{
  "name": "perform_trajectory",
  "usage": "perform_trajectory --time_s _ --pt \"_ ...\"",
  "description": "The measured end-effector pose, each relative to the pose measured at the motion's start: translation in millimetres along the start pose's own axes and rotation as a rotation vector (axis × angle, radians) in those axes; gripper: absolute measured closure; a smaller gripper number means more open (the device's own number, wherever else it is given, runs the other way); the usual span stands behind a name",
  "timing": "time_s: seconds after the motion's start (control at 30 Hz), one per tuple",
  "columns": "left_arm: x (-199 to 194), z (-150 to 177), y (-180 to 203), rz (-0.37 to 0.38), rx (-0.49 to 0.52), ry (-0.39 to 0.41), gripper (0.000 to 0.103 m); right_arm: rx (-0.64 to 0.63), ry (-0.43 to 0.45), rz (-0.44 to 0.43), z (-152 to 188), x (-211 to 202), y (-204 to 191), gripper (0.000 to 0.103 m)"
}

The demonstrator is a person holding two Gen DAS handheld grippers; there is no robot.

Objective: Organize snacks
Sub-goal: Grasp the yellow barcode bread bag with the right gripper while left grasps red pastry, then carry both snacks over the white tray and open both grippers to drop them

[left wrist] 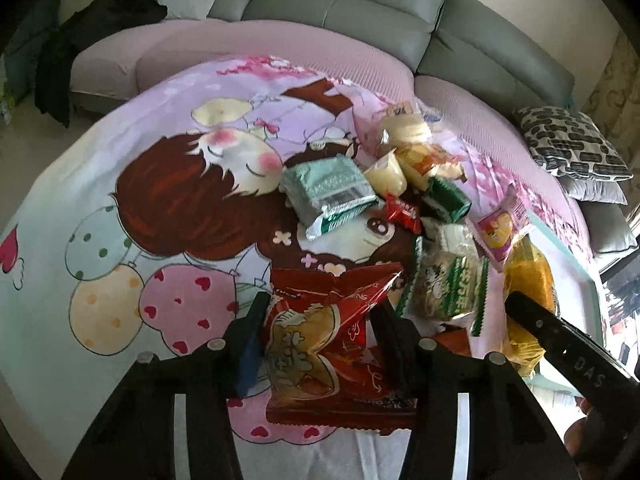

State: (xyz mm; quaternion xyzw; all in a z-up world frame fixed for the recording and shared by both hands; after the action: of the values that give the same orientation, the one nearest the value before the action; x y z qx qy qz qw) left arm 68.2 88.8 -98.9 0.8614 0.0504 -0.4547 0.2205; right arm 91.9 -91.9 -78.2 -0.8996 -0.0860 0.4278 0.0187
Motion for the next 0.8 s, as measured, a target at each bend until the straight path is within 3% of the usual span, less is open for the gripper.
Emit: perform_trajectory --time_s 0.3,0.8 --pt "-17 -12 35 0.008 0.066 0.039 0.051 0.039 0.078 0.023 -15 -18 34 0.054" --pt "-32 -12 172 0.077 0.329 0.096 0.051 0.335 0.137 0.216 6 -51 188 0.054"
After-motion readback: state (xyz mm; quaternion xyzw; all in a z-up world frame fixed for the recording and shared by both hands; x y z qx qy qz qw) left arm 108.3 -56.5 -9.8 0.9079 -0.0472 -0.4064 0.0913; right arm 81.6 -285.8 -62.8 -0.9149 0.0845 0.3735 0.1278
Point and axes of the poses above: each gripper's, at about its wrist camera, not at the fingertips, and x roughly the way its jaws point, y to its right, z to its underside, the point moved 9 cm from there along x, roughly the way its jaws point, and after that the axes turned 10 degrees about -x, right-handed, at the moved point
